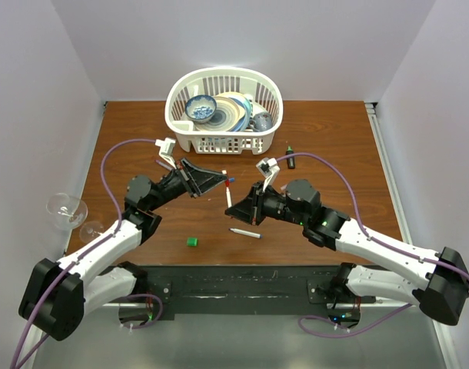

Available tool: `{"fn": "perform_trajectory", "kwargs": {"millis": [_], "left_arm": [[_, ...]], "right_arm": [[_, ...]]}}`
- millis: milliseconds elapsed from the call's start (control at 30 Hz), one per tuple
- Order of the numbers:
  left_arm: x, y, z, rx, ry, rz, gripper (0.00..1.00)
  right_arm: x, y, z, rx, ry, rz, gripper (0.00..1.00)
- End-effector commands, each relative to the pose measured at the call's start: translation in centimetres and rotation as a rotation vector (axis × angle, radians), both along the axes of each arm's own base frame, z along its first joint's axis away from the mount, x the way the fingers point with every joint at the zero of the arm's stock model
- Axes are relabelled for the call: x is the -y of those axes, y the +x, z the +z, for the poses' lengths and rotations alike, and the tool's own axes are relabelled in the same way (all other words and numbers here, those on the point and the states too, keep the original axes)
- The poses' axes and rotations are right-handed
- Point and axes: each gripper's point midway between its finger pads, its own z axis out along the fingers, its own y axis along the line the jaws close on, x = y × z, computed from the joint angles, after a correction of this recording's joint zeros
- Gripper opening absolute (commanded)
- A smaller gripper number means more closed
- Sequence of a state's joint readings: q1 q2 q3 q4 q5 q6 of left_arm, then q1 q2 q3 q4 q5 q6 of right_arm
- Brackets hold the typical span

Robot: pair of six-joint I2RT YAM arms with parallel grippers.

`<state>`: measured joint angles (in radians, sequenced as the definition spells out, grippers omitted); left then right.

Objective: Insert the pens into the pen caps

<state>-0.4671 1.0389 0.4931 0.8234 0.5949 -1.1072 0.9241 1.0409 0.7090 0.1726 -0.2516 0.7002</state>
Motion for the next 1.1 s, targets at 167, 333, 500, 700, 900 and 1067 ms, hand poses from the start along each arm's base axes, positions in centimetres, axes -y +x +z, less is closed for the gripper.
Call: {"fn": "perform_trajectory", "kwargs": {"millis": [167,333,500,700,900,1067], "left_arm": [[0.1,-1.0,0.7,0.058,-0.012,-0.018,0.00],[0.3,-1.5,-0.5,0.042,0.025,-0.038,0.00],[0.7,-2.2,-2.0,0.005,0.059,-0.078,0.00],[1.5,-3.1,-4.3,-0.045,0.097,-0.109,0.00],[2.6,-4.7,-6.9,-0.127,0.110,-0.146,0.00],[3.1,-6.2,-7.9,-0.132,0.103,-0.166,0.00]], "right_arm": [[-0.3,0.6,3.5,0.062,0.069,-0.024,0.00],[0.2,0.9,4.3,0.090,0.069,-0.051,0.00],[0.7,1.7,5.2,0.117,0.054,-0.099,0.00],[1.3,2.9,7.5,0.199,0.024,-0.151,0.00],[2.0,5.4,9.4,0.280,-0.018,-0.264,0.00],[1.9,7.1,11.4,0.332,-0.068,-0.317,0.00]]}}
